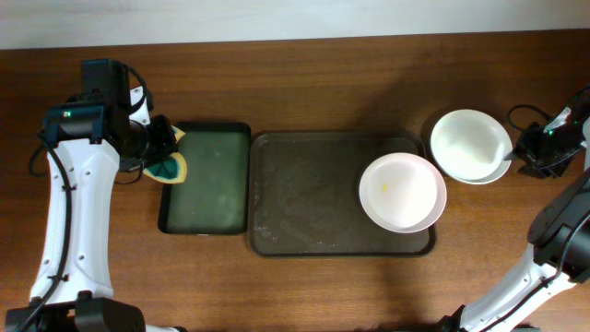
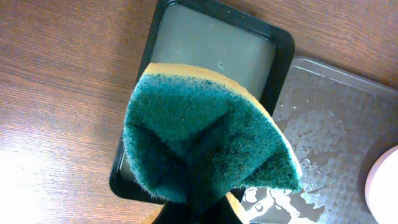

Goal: Clean dirty plates on tray and stack at the side
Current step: 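Move the right gripper to the second white plate rim and grip it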

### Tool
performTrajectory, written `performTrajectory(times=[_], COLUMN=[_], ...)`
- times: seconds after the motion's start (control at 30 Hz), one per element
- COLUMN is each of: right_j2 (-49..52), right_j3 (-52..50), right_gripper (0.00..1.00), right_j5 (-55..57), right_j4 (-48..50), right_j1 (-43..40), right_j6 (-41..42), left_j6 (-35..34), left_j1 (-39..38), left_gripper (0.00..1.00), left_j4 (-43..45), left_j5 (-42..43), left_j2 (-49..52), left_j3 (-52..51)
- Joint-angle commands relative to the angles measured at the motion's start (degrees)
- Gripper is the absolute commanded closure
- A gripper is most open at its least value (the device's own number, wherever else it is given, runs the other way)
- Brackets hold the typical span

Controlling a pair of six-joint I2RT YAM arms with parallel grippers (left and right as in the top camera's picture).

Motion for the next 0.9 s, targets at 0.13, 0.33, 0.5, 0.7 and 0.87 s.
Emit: performTrajectory(times=[0.13,0.33,0.5,0.7,0.87], right_j2=[-2.1,-4.0,-9.6,-12.7,-12.7], right_j3=[2.6,-1.3,-11.1,-19.8,-27.5], right_gripper=[0.50,0.57,0.53,0.50,0.59], right_j5=[-6.6,-6.1,-3.3,11.1,8.1], right_j4=[-13.8,-25.4,-22.5,-15.6,-4.7], right_j1=[0.4,4.4,13.0,19.6,20.3], right_j6=[-6.7,-11.7,-11.4,-0.8,-0.7], left_j6=[0.9,0.9,0.9,0.9,0.9], left_j1=[0.1,0.1,0.1,0.1,0.1], left_gripper=[1.00,1.00,0.99,0.99,0.99], left_j4=[0.3,0.2,0.0,-0.3,-0.5], left_j5=[0.2,0.2,0.2,0.2,0.2], left_j2=[0.4,0.4,0.4,0.4,0.4], left_j3=[0.1,0.1,0.1,0.1,0.1])
